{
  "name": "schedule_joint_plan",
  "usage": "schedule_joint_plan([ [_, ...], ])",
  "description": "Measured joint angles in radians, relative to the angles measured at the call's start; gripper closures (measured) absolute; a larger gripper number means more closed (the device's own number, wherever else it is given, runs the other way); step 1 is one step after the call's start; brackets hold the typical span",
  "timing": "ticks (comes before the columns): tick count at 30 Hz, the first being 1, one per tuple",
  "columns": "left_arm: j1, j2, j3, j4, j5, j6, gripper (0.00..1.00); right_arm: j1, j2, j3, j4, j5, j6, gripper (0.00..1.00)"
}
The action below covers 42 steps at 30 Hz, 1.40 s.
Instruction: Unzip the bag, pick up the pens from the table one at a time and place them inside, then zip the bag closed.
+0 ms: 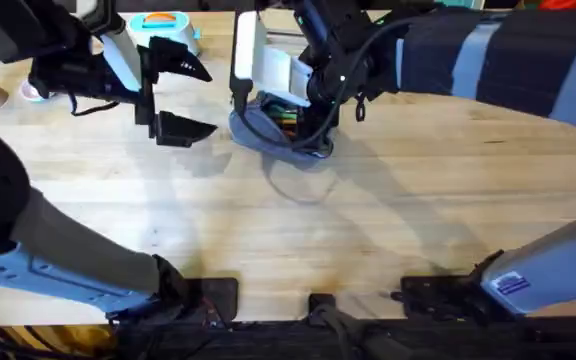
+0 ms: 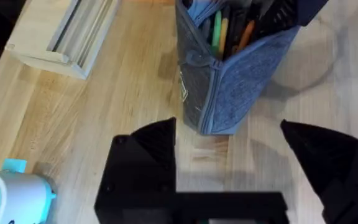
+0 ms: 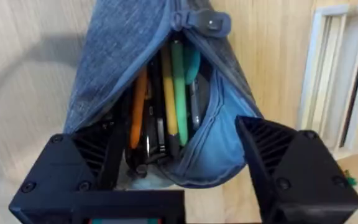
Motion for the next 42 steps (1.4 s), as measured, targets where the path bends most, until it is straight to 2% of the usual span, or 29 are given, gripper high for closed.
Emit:
schedule_joint_plan([
  [8,0.0,0.0,0.0,0.011,0.0,0.0,0.008,0.0,-0.063,0.025,-0.01,0.0,0.187,0.004],
  [18,0.0,0.0,0.0,0.025,0.0,0.0,0.008,0.0,-0.186,0.122,0.0,-0.018,0.769,0.003],
  [21,0.0,0.0,0.0,0.042,0.0,0.0,0.007,0.0,-0.171,0.122,0.028,-0.044,0.932,0.003],
  [25,0.0,0.0,0.0,0.065,-0.001,0.0,0.008,0.002,-0.11,0.122,0.092,-0.118,1.064,0.005],
  [27,0.0,0.0,0.0,0.099,-0.002,-0.022,0.007,0.003,-0.015,0.122,0.146,-0.167,1.196,0.004],
  [37,0.0,0.0,0.0,0.131,-0.005,-0.072,0.007,0.004,0.084,0.123,0.252,-0.2,1.245,0.005],
  [38,0.0,0.0,0.0,0.13,-0.005,-0.074,0.007,0.004,0.129,0.123,0.251,-0.22,1.255,0.004],
  [41,0.0,0.0,0.0,0.131,-0.005,-0.077,0.008,0.004,0.158,0.122,0.251,-0.255,1.261,0.005],
  [42,0.0,0.0,0.0,0.13,-0.005,-0.079,0.008,0.004,0.163,0.122,0.26,-0.3,1.264,0.004],
])
